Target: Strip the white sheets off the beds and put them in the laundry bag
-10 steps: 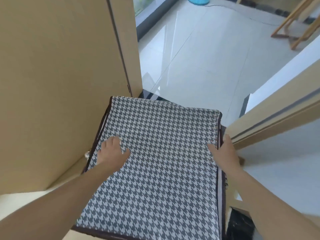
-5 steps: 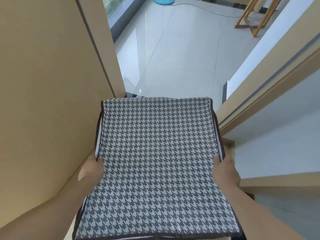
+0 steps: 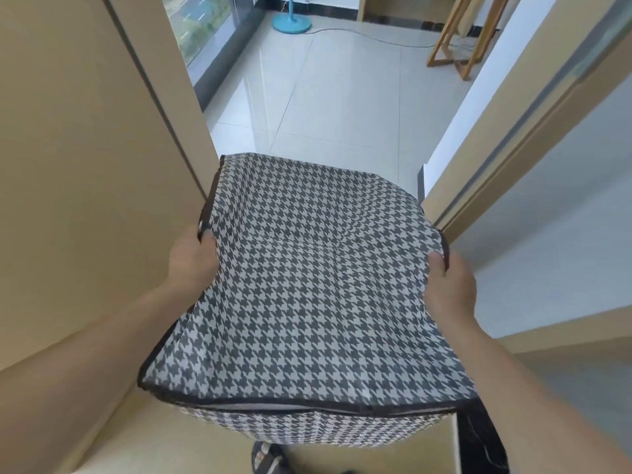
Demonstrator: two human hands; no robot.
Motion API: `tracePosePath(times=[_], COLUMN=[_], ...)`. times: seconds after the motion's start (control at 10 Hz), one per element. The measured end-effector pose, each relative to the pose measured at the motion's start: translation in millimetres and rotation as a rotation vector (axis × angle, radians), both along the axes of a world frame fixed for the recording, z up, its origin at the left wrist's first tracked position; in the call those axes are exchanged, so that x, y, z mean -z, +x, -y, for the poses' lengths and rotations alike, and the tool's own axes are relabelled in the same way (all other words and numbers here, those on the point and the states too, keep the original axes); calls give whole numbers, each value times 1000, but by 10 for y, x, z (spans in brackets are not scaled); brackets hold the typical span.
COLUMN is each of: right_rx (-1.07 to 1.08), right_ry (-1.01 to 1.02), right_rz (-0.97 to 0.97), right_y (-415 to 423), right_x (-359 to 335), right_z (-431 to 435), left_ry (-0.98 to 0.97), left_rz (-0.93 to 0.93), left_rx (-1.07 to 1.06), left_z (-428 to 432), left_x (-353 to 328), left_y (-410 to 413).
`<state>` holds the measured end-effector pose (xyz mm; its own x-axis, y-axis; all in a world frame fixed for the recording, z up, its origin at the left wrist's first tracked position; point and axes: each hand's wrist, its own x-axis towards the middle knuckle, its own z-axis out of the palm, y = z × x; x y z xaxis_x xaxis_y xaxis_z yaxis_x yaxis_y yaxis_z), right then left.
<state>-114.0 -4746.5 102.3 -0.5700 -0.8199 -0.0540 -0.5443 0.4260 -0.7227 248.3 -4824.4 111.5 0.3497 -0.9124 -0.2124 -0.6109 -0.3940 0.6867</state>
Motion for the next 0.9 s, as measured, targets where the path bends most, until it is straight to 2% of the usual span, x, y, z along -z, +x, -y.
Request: tracePosePath(times=[0.2,0.3,0.6,0.8,0.9], right_rx=[1,-3,-151,-275,-288], right_ry=[366,414,404,399,310], right_rz=[-59,-74,-36,22,79], right_y=[-24,-34,-152,-106,15], right_x=[662,842,548,-1,-345], right_z=[-347,-419,-539,-816,-1096], left_ry=[369,415,414,405,348], left_rz=[159,147,51,-25,-20], left_rx=[128,156,162,167,193], left_z=[-179,-231,-480,-948,-1266], left_x=[679,790,357,-158,-313], left_y=[231,216,245,301,377])
